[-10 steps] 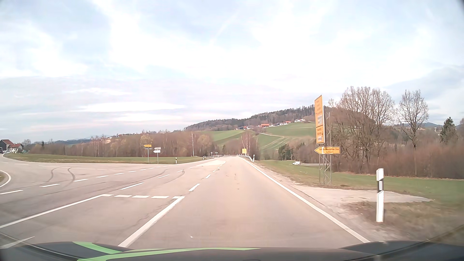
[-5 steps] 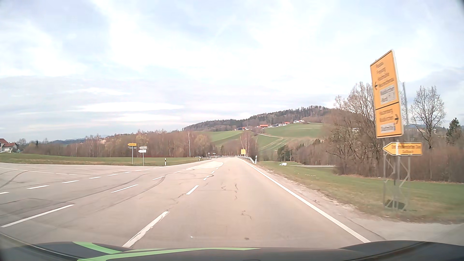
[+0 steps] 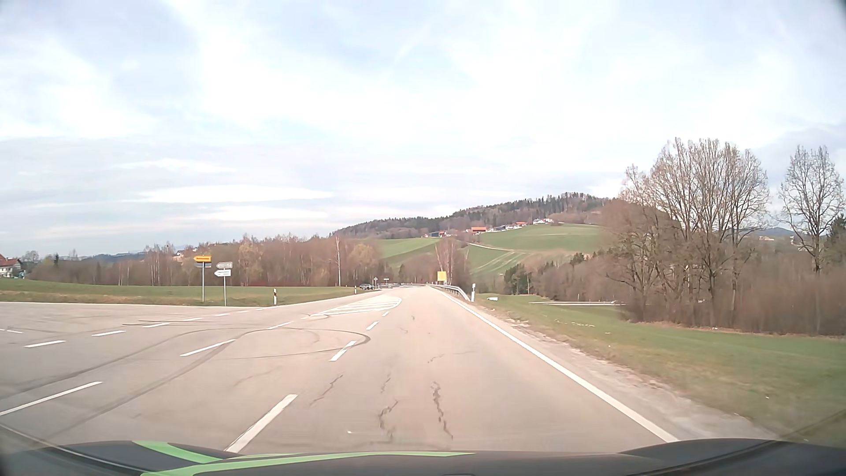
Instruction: Follow the waypoints while adhering to traffic rules and regulations
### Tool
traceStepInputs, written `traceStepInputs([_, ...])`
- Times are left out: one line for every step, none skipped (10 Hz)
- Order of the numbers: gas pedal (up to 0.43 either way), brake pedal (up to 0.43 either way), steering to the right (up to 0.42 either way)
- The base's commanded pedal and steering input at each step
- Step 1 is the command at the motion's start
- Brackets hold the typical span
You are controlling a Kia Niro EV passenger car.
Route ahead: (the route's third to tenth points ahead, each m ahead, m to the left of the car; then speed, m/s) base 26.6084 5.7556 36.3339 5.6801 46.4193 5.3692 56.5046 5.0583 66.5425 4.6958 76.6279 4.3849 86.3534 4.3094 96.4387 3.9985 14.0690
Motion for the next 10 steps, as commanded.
traceStepInputs([0.020, 0.000, 0.003])
traceStepInputs([0.020, 0.000, 0.003])
traceStepInputs([0.020, 0.000, 0.003])
traceStepInputs([0.020, 0.000, 0.003])
traceStepInputs([0.020, 0.000, 0.003])
traceStepInputs([0.020, 0.000, 0.001])
traceStepInputs([0.020, 0.000, -0.001])
traceStepInputs([0.020, 0.000, -0.001])
traceStepInputs([0.020, 0.000, -0.001])
traceStepInputs([0.020, 0.000, -0.001])
